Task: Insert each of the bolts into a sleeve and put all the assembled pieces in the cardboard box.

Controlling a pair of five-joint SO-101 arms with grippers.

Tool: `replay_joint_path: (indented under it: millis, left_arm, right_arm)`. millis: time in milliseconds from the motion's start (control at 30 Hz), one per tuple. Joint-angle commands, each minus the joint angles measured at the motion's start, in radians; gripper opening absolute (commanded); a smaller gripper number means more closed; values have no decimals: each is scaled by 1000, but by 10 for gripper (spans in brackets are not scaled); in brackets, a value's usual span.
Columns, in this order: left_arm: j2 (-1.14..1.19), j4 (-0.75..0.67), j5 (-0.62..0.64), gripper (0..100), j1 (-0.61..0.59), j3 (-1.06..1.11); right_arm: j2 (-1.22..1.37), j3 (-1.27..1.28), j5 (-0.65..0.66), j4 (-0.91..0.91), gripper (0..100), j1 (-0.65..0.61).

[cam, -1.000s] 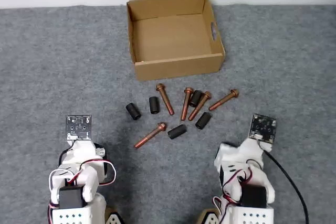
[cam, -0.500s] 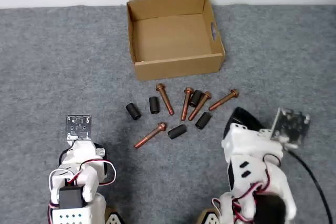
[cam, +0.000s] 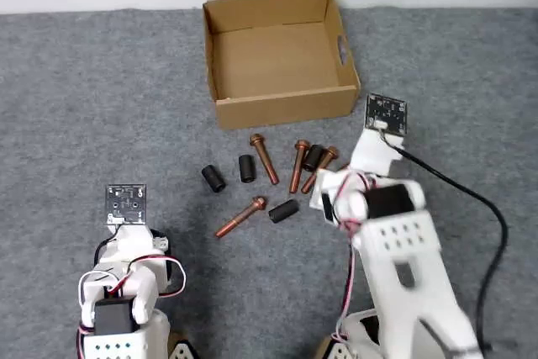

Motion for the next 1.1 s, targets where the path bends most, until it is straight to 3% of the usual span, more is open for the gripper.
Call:
replay_joint_path:
  millis: [0,233,467,1067]
  left_arm:
    - [-9,3,-2,6,-8,-2]
    - [-9,3,-2,6,-8,-2]
    - [-9,3,-2,6,-8,-2]
    - [-9,3,-2,6,-8,-2]
  right_arm:
    - [125,-55,-58,-110,9,-13]
    - [320,-57,-71,-225,16,-13]
    - [412,-110,-77,-232,195,-15]
    - [736,-304,-78,-240,198,-7]
